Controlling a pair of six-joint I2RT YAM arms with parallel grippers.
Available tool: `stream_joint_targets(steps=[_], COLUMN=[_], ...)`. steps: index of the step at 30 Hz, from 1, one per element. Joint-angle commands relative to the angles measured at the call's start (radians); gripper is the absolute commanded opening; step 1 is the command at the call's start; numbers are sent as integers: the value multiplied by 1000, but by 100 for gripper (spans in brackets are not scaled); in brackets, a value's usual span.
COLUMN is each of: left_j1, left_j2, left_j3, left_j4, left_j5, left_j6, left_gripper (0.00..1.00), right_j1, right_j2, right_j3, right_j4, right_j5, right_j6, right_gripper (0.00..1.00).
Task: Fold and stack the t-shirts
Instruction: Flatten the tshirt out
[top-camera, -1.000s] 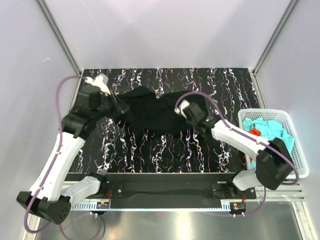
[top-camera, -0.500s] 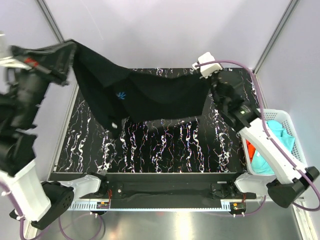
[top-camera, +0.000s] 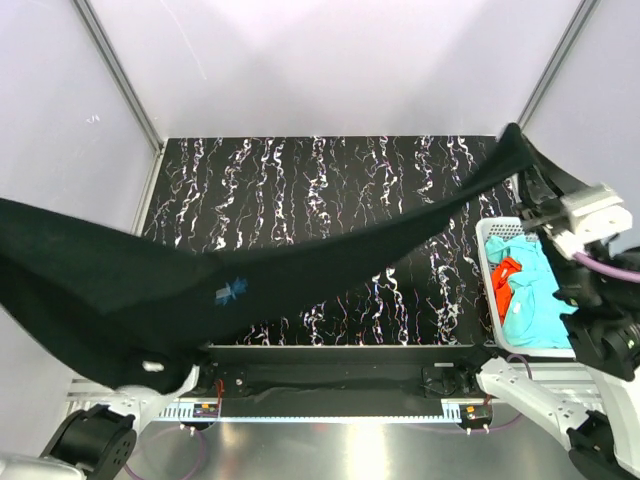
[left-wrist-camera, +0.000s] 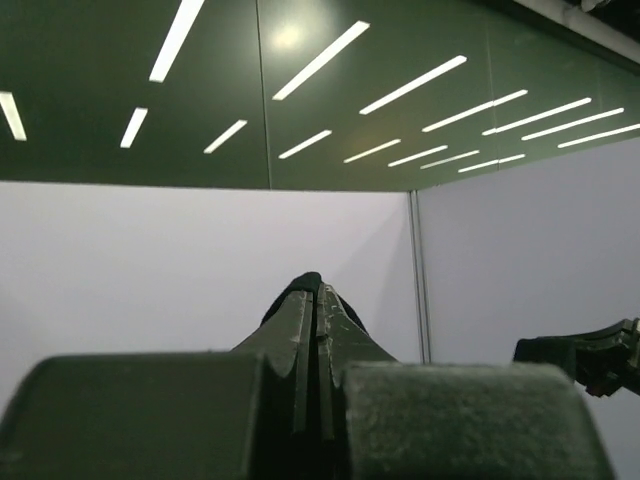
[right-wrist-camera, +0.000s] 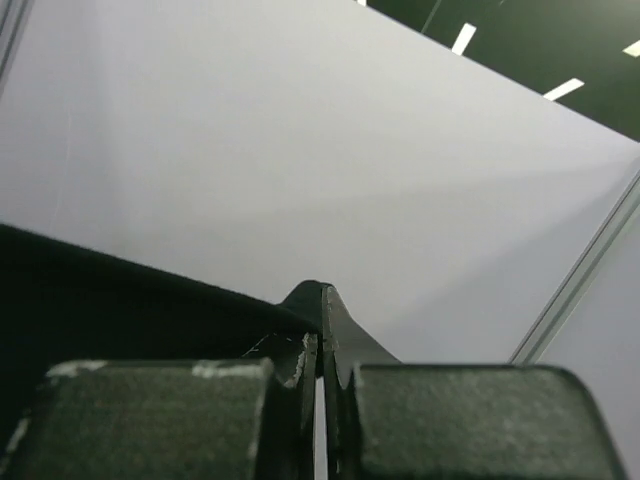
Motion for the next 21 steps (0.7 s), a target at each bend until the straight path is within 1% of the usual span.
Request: stream_joint_targets(steps=[1,3,4,6,7,8,9,10,11,13,17,18,21], left_j1=[-3,-5,-6,-5,-5,-5,-6,-5,-3,1,9,9,10], left_j2=[80,118,161,206,256,275,296,313,353,387,466,503,522], left_j3=[-17,-39,-46,-75,-80,-88,-109,-115,-112,-96,-40,20,88], left_j4=[30,1,-12,-50,-76,-84,-85,-84,-82,-64,33,33,40], left_j5=[-10,-41,-76,-110,-144,-158,-176,-213,-216,-267,-247,-244,-225], left_j6=[11,37,45,65,63,62,57,51,34,16,-41,-41,-33], left_gripper=[0,0,0,0,0,0,0,0,0,0,0,0,0], right_j1=[-1,1,-1,1,1,1,1,-1,-1,1,-2,-1,1], right_j2=[50,92,139,191,248,277,309,357,376,414,480,488,488], right_j3=[-14,-11,-8,12,27,71,96,113,136,144,202,214,242], right_j4=[35,32,32,25,-13,-49,-89,-141,-155,-147,-123,-122,-122], right_j5=[-34,23,93,176,255,280,294,305,304,291,314,317,319], right_j6=[57,93,122,245,294,375,400,414,428,419,383,374,344], right_gripper=[0,0,0,0,0,0,0,0,0,0,0,0,0])
